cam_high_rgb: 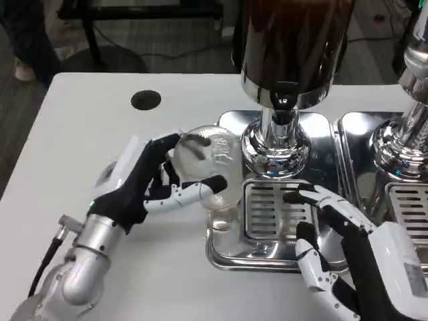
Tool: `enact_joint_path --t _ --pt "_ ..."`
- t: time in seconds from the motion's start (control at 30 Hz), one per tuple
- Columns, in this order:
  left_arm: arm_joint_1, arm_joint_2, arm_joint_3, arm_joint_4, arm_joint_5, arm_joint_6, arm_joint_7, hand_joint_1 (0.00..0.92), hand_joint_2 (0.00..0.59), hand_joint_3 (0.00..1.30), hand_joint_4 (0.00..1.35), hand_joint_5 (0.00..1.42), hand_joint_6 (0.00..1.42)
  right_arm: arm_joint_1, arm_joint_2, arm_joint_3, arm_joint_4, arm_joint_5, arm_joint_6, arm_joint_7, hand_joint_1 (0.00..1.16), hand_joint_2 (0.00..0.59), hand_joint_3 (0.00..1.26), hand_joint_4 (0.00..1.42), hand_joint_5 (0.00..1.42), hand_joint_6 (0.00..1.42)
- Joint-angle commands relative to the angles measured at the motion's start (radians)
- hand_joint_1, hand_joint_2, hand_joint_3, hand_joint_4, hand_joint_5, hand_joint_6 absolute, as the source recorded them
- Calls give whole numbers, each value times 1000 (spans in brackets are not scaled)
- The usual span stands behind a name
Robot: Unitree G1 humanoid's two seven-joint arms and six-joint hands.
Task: Grasp the cup under the faucet to collect the drink, then remove the cup.
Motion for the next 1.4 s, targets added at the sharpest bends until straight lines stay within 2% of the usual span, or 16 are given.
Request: enact_joint_path --t 0.03,0.47,0.7,0.87,0.93,1.0,1.13,1.23,1.4 --pt "-61 -35 -27 28 15 13 -21 457 100 631 746 1032 1316 21 17 -13 -42 -15 14 -20 217 509 383 243 272 343" --pt "-147 -112 -81 113 44 72 -80 455 98 631 752 1028 1315 53 69 -14 -88 -54 28 -51 217 509 383 244 272 343" --pt "-154 -116 -101 124 46 67 -93 455 96 630 744 1011 1297 65 73 -16 -91 -55 26 -57 216 509 383 246 272 344" --pt "-147 -102 -112 113 53 63 -96 434 94 611 706 997 1279 52 70 -17 -82 -47 22 -51 216 509 383 246 272 344" --pt "-144 -95 -116 107 55 59 -103 306 85 518 560 791 1028 44 68 -17 -78 -42 21 -46 216 509 383 246 272 344" --pt "-139 -89 -118 98 57 56 -103 241 76 476 486 656 861 38 65 -17 -75 -38 21 -44 216 509 383 246 272 344" --pt "-136 -84 -116 86 49 55 -118 209 66 453 430 577 764 27 59 -15 -69 -29 20 -44 216 509 383 246 272 344" --pt "-138 -81 -115 83 43 58 -138 173 51 355 235 357 529 20 56 -14 -65 -26 18 -44 216 509 383 247 274 344" --pt "-143 -77 -133 72 69 72 -141 148 53 270 91 193 307 14 50 -15 -61 -19 17 -42 215 509 391 247 286 344"
